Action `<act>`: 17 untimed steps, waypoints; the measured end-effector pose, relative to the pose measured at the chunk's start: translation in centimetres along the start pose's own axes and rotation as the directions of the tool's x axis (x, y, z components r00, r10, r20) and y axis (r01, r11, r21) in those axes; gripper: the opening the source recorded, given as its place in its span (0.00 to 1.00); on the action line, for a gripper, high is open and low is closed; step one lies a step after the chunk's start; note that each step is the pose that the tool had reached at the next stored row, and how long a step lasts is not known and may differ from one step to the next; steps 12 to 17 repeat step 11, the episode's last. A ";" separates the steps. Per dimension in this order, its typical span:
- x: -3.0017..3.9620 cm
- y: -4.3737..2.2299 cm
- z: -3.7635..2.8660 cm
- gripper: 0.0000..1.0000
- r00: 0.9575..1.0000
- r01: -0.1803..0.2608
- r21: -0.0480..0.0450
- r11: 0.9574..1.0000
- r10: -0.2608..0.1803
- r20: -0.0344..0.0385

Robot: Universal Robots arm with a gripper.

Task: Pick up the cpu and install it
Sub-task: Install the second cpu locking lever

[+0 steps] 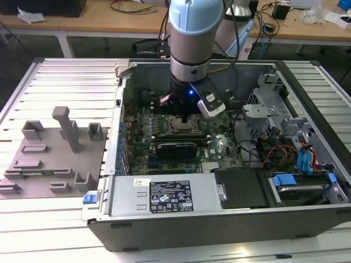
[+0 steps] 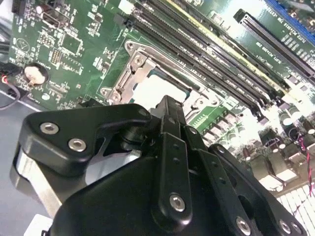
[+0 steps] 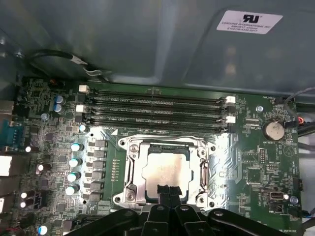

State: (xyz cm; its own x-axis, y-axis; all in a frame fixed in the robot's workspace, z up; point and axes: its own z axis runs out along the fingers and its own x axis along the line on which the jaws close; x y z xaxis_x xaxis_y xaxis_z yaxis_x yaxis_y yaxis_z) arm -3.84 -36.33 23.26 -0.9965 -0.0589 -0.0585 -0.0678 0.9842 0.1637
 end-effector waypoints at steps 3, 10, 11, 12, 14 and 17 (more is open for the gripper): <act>0.00 0.00 -0.01 0.11 1.000 0.000 0.000 1.000 0.000 0.000; 0.00 0.00 -0.01 0.11 1.000 0.000 0.000 1.000 0.000 0.000; 0.00 0.00 -0.01 0.11 1.000 0.000 0.000 1.000 0.000 0.000; 0.00 0.00 -0.01 0.11 1.000 0.000 0.000 1.000 0.000 0.000; 0.00 0.00 -0.01 0.11 1.000 0.000 0.000 1.000 0.000 0.000; 0.00 0.00 -0.01 0.11 1.000 0.000 0.000 1.000 0.000 0.000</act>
